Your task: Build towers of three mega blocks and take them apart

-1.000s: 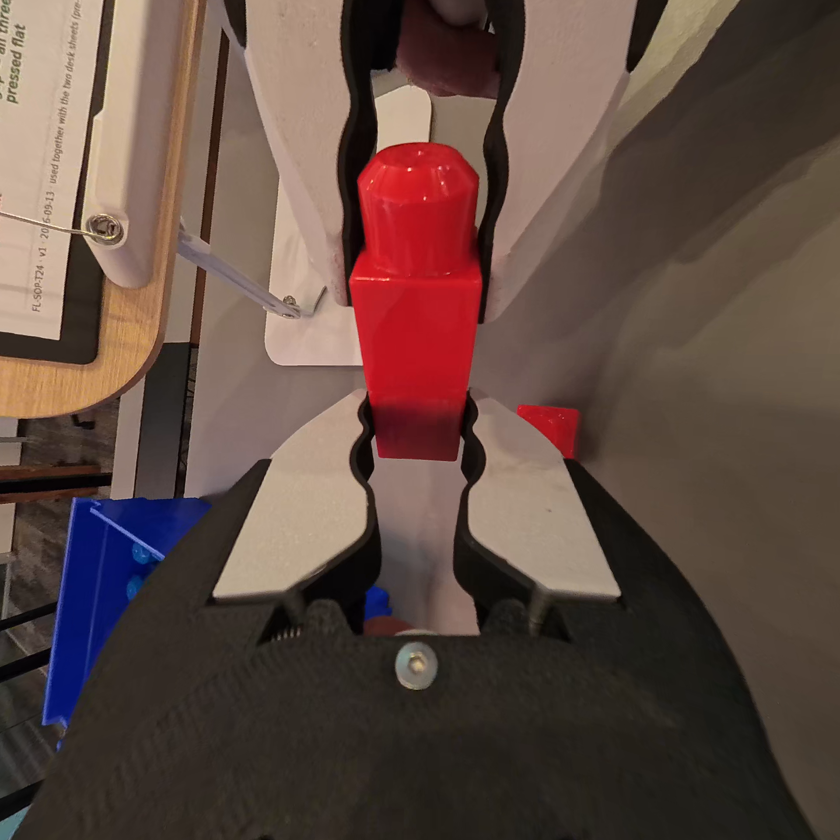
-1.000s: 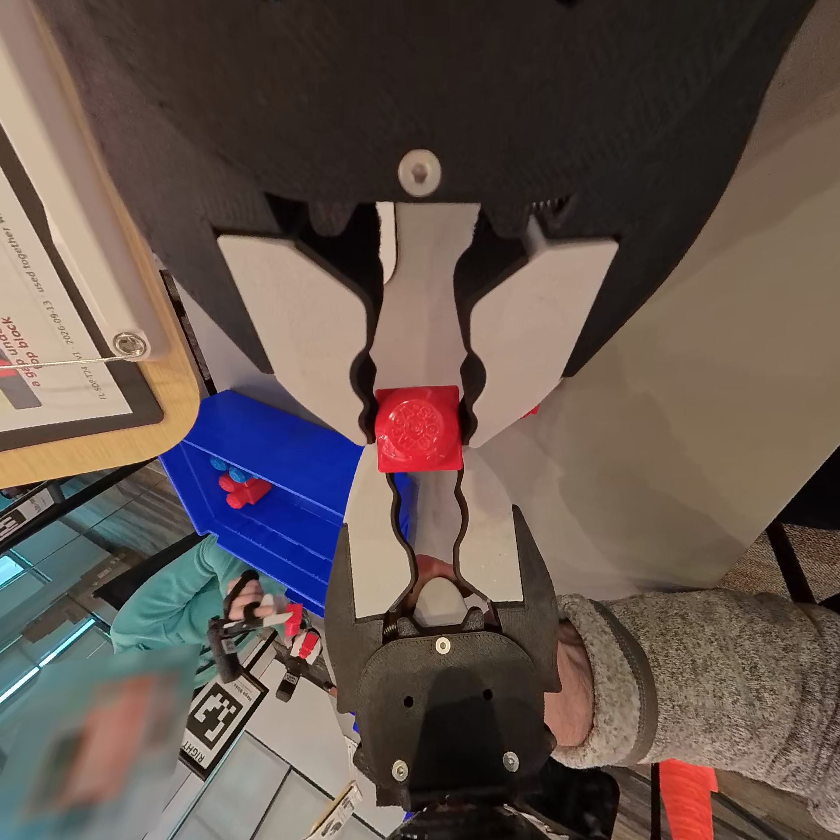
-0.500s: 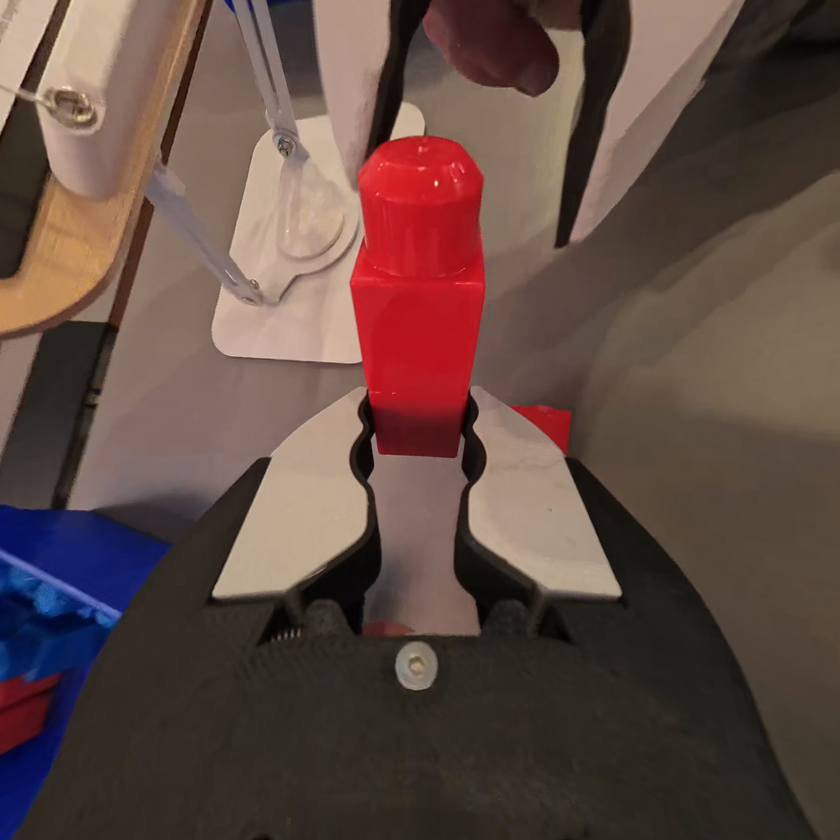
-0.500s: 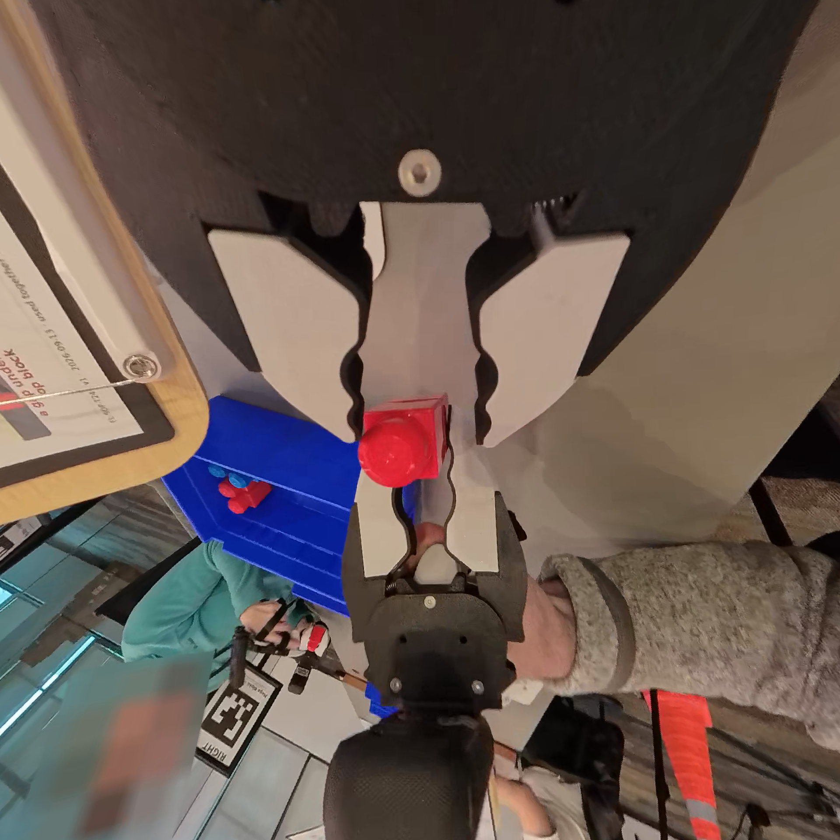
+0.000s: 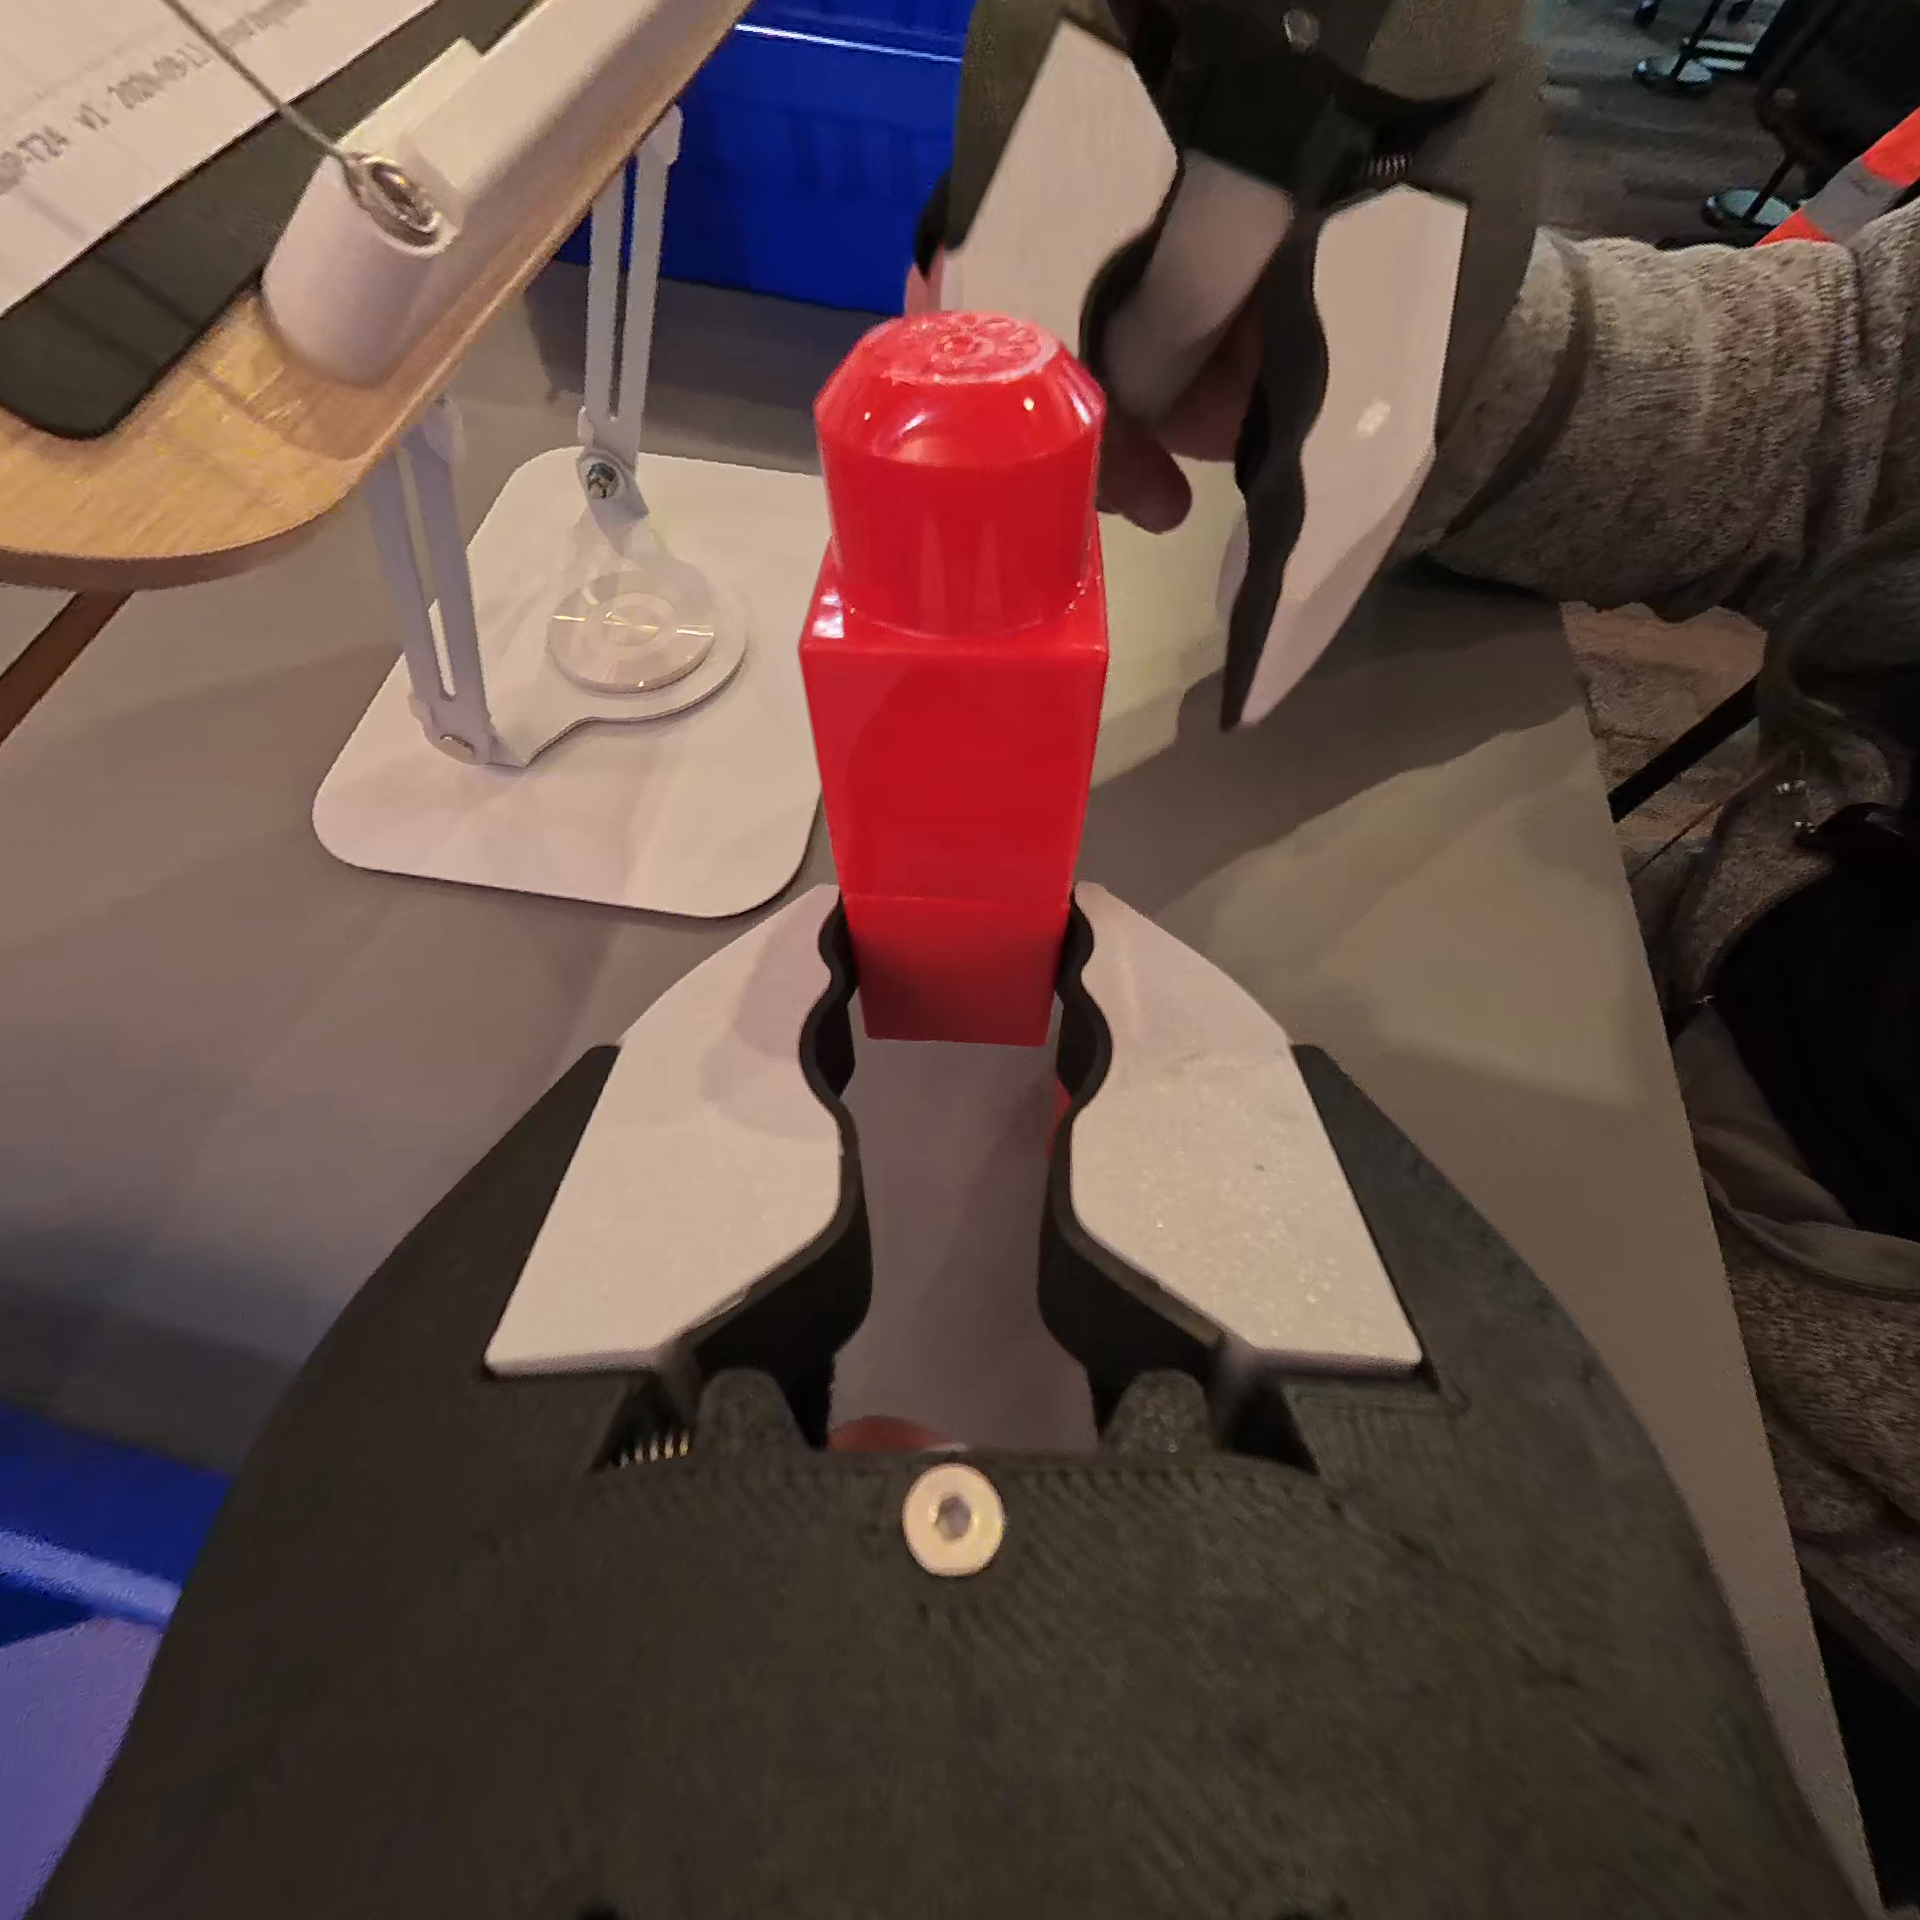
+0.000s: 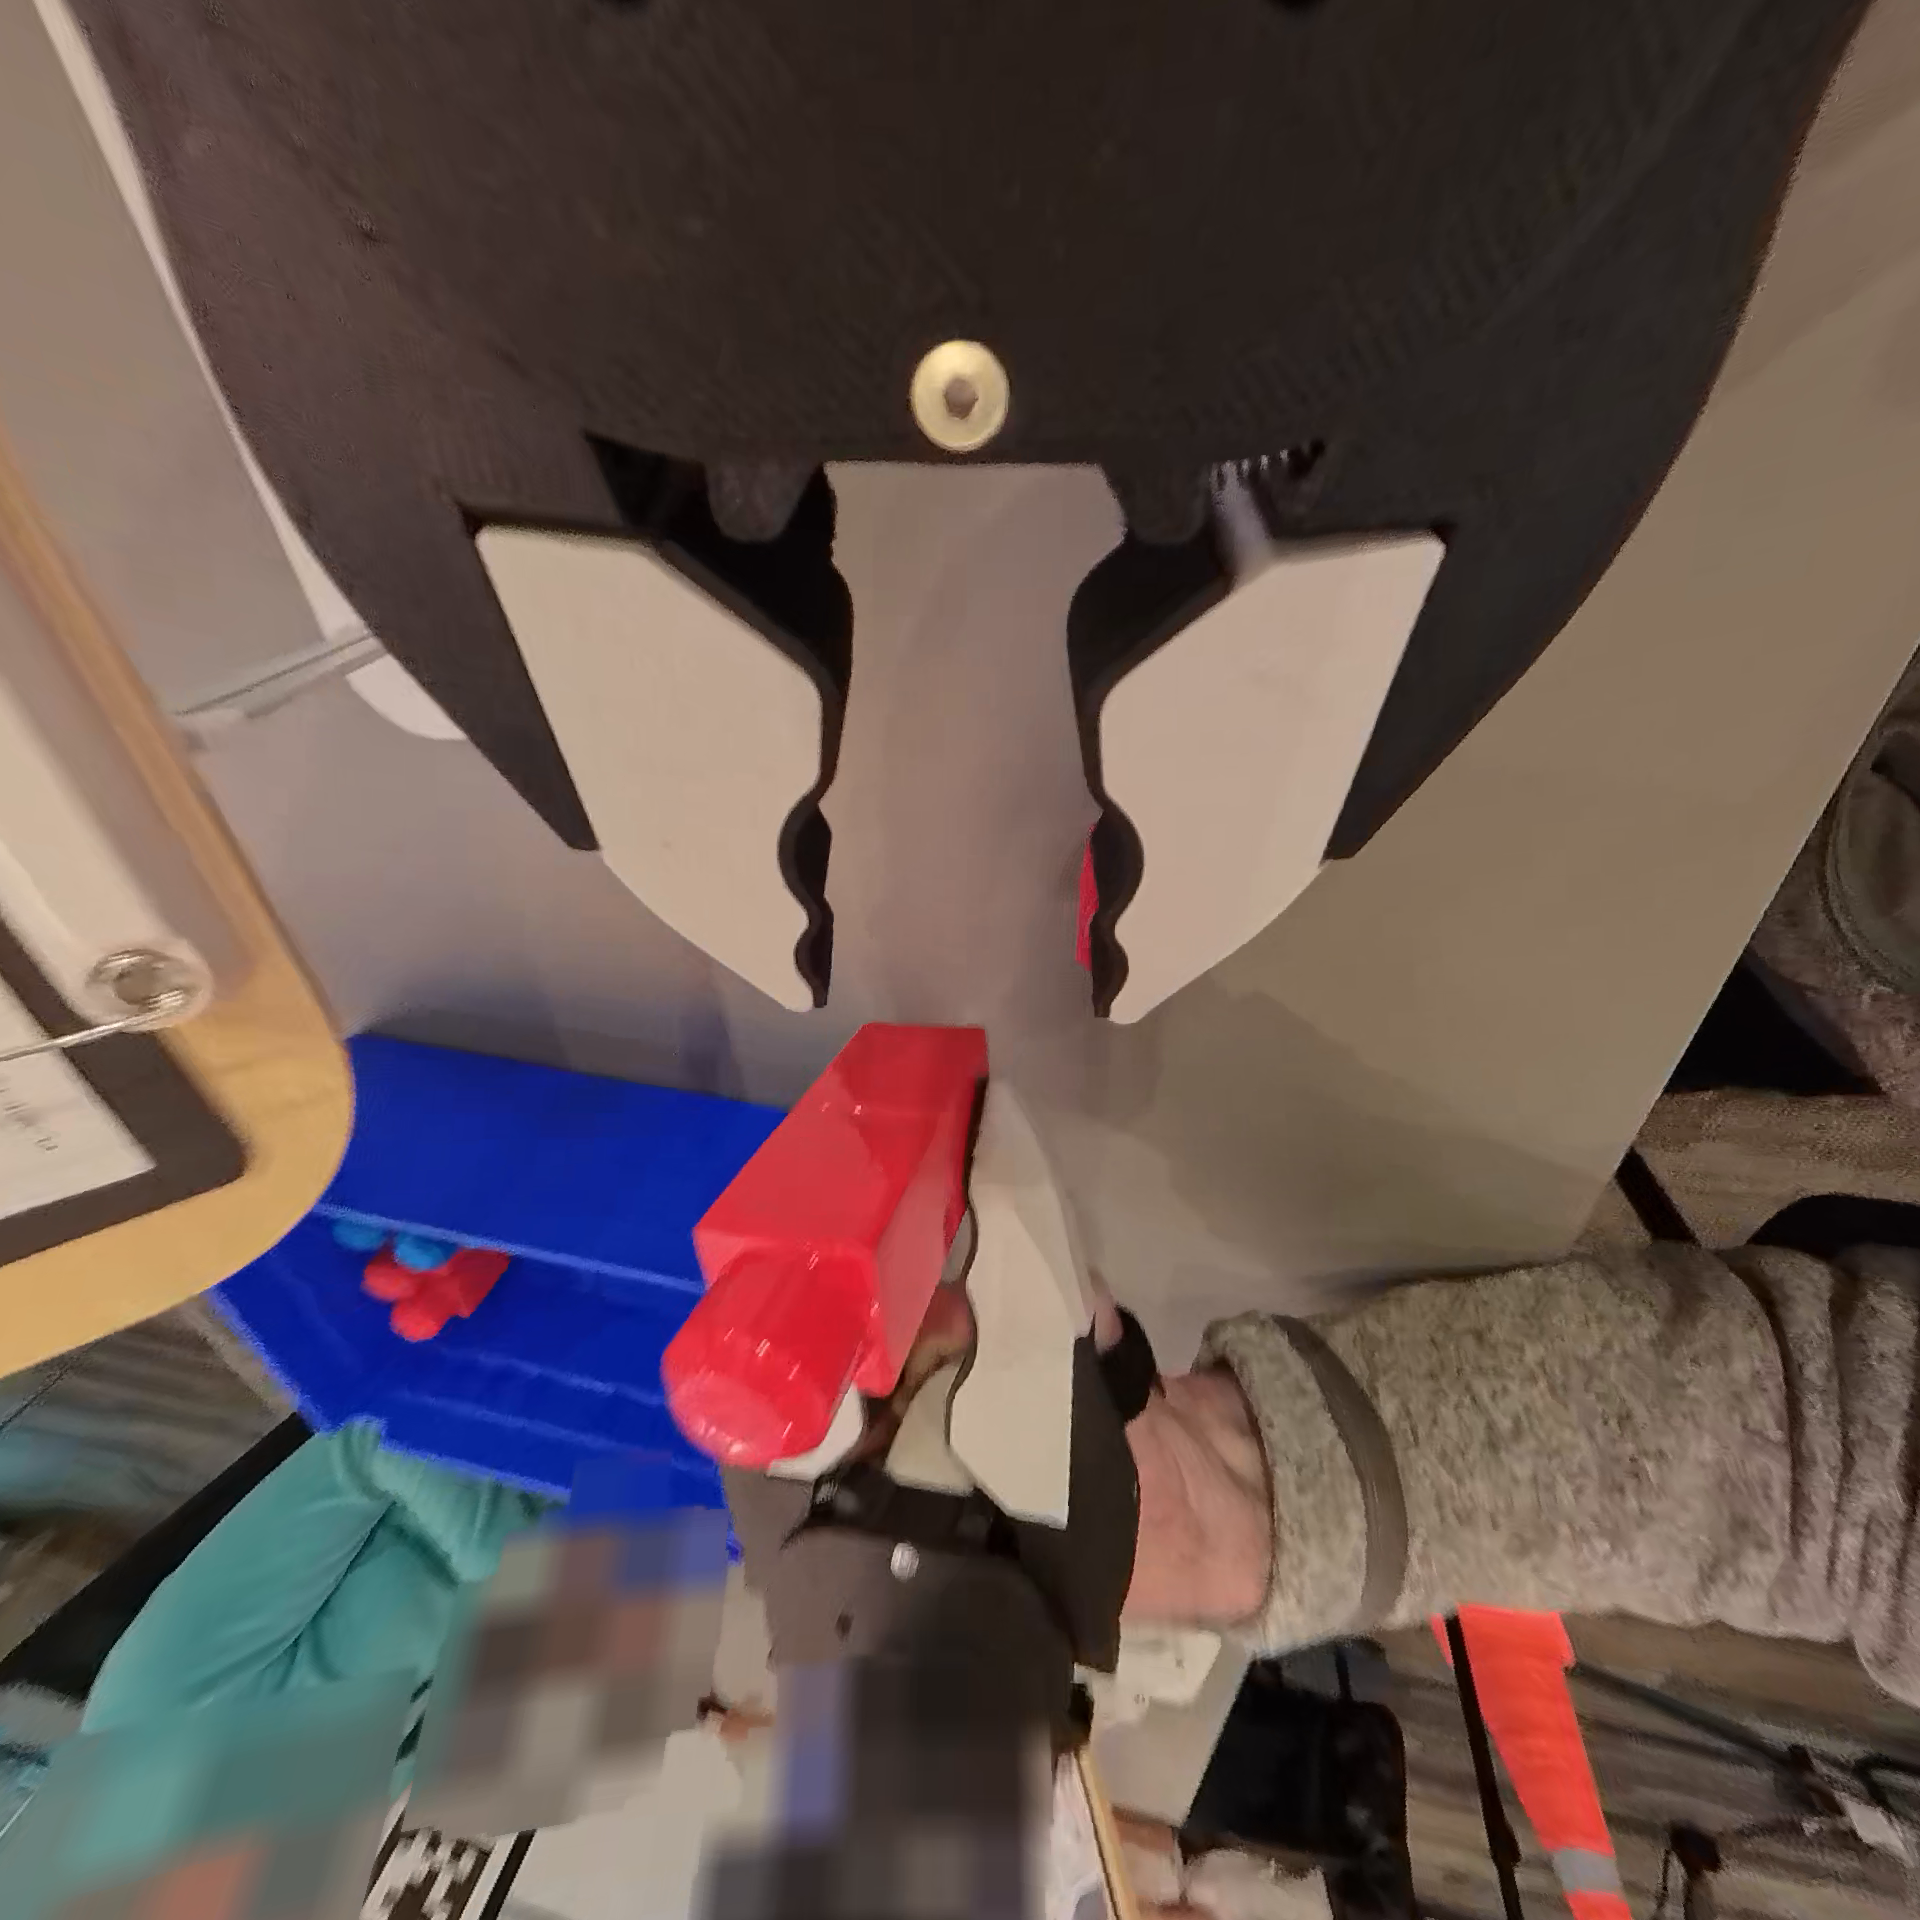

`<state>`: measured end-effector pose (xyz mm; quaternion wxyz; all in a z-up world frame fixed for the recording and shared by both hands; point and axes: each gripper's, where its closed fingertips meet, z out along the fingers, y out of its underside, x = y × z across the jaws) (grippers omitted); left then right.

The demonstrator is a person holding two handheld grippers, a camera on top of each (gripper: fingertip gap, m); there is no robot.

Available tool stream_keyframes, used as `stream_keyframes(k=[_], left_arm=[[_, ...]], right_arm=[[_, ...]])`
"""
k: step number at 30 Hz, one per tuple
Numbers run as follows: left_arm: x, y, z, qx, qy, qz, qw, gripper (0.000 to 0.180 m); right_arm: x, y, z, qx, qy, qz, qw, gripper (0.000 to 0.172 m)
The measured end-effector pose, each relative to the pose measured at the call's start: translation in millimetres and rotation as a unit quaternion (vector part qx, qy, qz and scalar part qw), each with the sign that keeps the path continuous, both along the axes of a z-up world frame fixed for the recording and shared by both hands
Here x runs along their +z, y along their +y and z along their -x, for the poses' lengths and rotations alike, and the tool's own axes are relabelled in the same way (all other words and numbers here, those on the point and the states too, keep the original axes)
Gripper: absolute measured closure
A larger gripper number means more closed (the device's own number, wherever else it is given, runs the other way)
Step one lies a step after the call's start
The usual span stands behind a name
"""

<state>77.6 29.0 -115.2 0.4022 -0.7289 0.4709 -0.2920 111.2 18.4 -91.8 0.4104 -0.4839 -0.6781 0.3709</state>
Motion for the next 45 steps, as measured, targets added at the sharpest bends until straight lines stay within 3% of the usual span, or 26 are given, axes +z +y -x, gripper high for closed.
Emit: stream_keyframes(k=[7,13,16,18,22,29,32,36,45], left_arm=[[-4.9,10.7,20.6,0.033,0.009,-0.002,0.999,0.145],[-5.8,13.3,26.1,0.043,0.015,-0.004,0.999,0.145],[-7.0,13.7,26.6,0.044,0.015,-0.002,0.999,0.145],[-7.4,13.8,26.6,0.044,0.014,-0.002,0.999,0.145],[-6.8,14.6,28.5,0.047,0.014,-0.005,0.999,0.145],[-7.9,11.6,18.4,0.029,0.027,-0.024,0.999,0.145],[-16.3,9.8,9.0,0.016,0.056,-0.030,0.998,0.145],[-23.3,3.9,-4.3,-0.008,0.076,-0.035,0.996,0.145],[-28.1,-5.2,-18.4,-0.035,0.098,-0.034,0.994,0.145]], right_arm=[[-60.8,-23.3,15.3,0.031,-0.139,-0.010,0.990,0.117],[-100.4,-39.4,30.5,0.047,-0.204,-0.013,0.978,0.115],[-110.2,-40.0,33.6,0.047,-0.220,-0.021,0.974,0.136],[-109.9,-40.9,34.2,0.049,-0.219,-0.016,0.974,0.137],[-84.4,-38.7,28.8,0.050,-0.187,-0.002,0.981,0.137],[32.9,0.3,-4.0,0.001,-0.029,-0.015,0.999,0.137],[63.6,7.4,-10.5,-0.007,0.012,-0.027,1.000,0.137],[73.1,7.1,-9.3,0.008,0.025,-0.012,1.000,0.137],[48.4,4.2,-3.9,0.031,-0.001,0.012,0.999,0.137]])
